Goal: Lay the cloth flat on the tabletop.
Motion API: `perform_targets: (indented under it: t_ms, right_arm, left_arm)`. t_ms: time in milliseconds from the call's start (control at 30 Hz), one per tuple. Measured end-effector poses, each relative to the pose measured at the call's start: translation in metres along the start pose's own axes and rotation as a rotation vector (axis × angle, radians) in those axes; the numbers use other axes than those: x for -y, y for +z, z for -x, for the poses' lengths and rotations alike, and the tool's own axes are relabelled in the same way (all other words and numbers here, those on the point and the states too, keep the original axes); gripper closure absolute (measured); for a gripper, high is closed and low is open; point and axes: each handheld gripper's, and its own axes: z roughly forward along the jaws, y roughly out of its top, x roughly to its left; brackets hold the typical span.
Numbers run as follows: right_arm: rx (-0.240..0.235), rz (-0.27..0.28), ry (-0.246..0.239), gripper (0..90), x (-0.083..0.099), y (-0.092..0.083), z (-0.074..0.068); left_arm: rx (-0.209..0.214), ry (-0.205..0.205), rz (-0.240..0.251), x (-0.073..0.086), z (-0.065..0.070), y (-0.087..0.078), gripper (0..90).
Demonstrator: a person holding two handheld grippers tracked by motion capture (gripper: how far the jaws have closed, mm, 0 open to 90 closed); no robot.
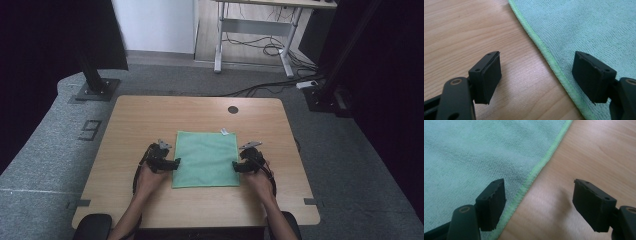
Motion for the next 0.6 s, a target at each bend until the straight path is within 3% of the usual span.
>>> perform_targets:
  t_ms: [300, 467, 600]
  right_arm:
    - [-0.005, 0.009, 0.013, 26.4, -0.013, 0.012, 0.004]
    - [-0.002, 0.017, 0.005, 27.3, -0.012, 0.011, 0.001]
    - [-0.016, 0.025, 0.027, 26.3, -0.010, 0.012, 0.004]
  left_arm:
    - [-0.004, -0.026, -0.003, -0.009, -0.015, 0.009, 21.4]
    - [0.000, -0.028, -0.004, -0.012, -0.020, 0.013, 20.0]
    - [-0.001, -0.028, -0.005, -0.012, -0.020, 0.012, 20.8]
